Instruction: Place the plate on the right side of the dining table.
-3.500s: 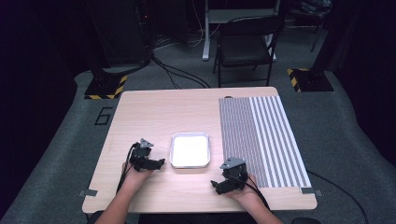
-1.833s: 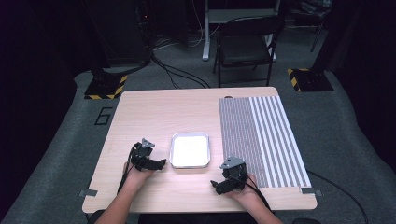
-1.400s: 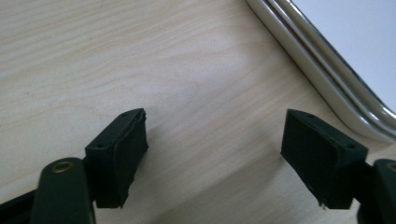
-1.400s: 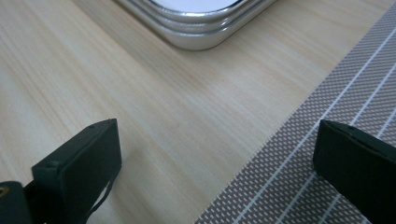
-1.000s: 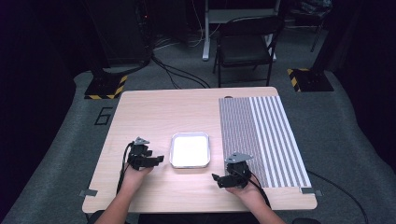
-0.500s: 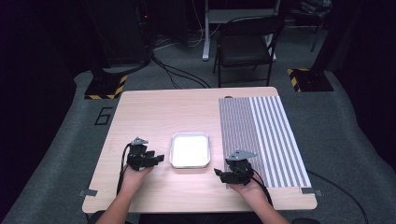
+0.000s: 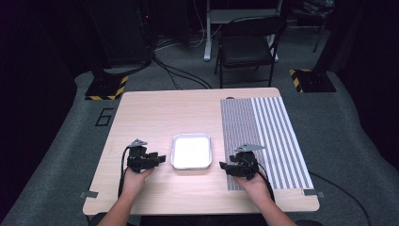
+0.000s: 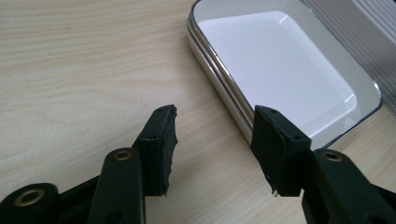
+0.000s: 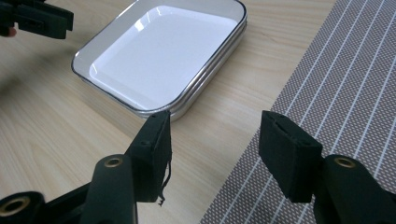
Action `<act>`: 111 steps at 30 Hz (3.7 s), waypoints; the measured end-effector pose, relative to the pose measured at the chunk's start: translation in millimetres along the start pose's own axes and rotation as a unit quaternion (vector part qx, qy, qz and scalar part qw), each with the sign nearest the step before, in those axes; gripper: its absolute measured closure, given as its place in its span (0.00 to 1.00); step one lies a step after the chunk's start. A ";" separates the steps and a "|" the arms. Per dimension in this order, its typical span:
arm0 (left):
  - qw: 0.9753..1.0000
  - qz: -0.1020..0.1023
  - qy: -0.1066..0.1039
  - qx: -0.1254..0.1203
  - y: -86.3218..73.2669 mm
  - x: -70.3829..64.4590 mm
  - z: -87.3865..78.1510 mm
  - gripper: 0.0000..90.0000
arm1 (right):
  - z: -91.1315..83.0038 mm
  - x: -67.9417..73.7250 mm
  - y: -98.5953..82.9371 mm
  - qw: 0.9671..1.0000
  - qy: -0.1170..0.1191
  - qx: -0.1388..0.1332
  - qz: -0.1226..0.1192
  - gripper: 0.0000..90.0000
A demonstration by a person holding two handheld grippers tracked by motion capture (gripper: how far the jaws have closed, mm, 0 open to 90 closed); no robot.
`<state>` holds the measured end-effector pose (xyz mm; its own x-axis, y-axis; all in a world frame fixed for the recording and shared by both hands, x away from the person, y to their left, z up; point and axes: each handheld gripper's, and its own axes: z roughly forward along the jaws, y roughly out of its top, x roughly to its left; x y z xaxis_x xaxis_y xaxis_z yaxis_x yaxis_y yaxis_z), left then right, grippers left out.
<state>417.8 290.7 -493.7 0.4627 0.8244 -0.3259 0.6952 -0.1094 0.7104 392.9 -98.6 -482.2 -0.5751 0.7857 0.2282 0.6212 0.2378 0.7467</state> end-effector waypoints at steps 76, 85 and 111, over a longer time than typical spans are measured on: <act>0.985 -0.135 -0.076 -0.073 -15.0 -8.0 21.3 0.80 | 43.4 12.5 10.0 0.983 0.036 -0.070 0.164 0.80; 0.984 -0.143 -0.078 -0.075 -14.8 -4.7 22.1 0.81 | 47.3 9.4 9.9 0.982 0.034 -0.059 0.178 0.83; 0.983 -0.147 -0.082 -0.069 -15.6 -4.7 26.5 0.82 | 56.5 3.9 8.4 0.972 0.058 -0.042 0.224 0.83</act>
<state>419.4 273.8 -519.7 0.3428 0.7074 -0.6181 0.7365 0.2060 0.6443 425.9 -61.3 -510.3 -0.3172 0.7284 0.6073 0.7801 -0.1638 0.6039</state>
